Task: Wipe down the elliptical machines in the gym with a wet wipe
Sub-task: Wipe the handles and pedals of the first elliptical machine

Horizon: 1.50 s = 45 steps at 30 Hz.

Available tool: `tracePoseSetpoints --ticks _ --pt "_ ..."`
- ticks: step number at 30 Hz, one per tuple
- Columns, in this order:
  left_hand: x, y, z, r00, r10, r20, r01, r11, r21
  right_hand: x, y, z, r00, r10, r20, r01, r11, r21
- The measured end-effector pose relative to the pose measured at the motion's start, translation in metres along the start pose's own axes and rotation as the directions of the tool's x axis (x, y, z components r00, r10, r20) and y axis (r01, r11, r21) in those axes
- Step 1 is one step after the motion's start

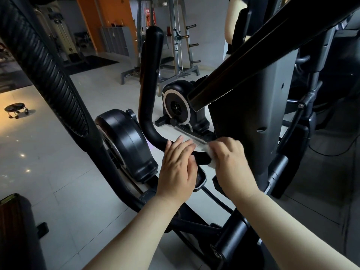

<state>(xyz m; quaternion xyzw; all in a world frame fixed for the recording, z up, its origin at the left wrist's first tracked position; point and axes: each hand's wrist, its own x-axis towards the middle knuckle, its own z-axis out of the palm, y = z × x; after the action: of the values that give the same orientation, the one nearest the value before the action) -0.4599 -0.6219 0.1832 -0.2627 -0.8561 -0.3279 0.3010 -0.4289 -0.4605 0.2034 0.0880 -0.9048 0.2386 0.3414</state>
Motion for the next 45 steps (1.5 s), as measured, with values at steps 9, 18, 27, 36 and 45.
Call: tracePoseSetpoints --ticks 9,18,27,36,45 --pt "-0.001 -0.003 0.001 1.000 0.022 0.002 -0.022 1.000 0.006 0.004 0.012 -0.001 0.994 0.078 -0.076 -0.081 0.996 -0.034" --pt "-0.001 -0.005 0.001 1.000 0.020 0.012 -0.020 1.000 -0.009 0.002 0.010 -0.004 1.000 0.011 0.020 -0.010 1.000 -0.019" --pt "-0.002 -0.004 0.001 1.000 -0.014 0.026 0.015 0.998 -0.055 -0.002 -0.029 -0.007 0.980 -0.147 0.136 0.140 0.988 0.062" --pt "-0.002 -0.004 -0.001 1.000 -0.007 0.024 0.009 0.998 -0.061 0.008 -0.009 -0.007 0.998 -0.022 0.062 0.022 1.000 -0.001" --pt "-0.001 -0.004 0.000 1.000 -0.015 0.015 0.016 0.998 -0.064 0.014 0.005 -0.014 0.985 0.167 0.037 -0.169 0.984 0.053"
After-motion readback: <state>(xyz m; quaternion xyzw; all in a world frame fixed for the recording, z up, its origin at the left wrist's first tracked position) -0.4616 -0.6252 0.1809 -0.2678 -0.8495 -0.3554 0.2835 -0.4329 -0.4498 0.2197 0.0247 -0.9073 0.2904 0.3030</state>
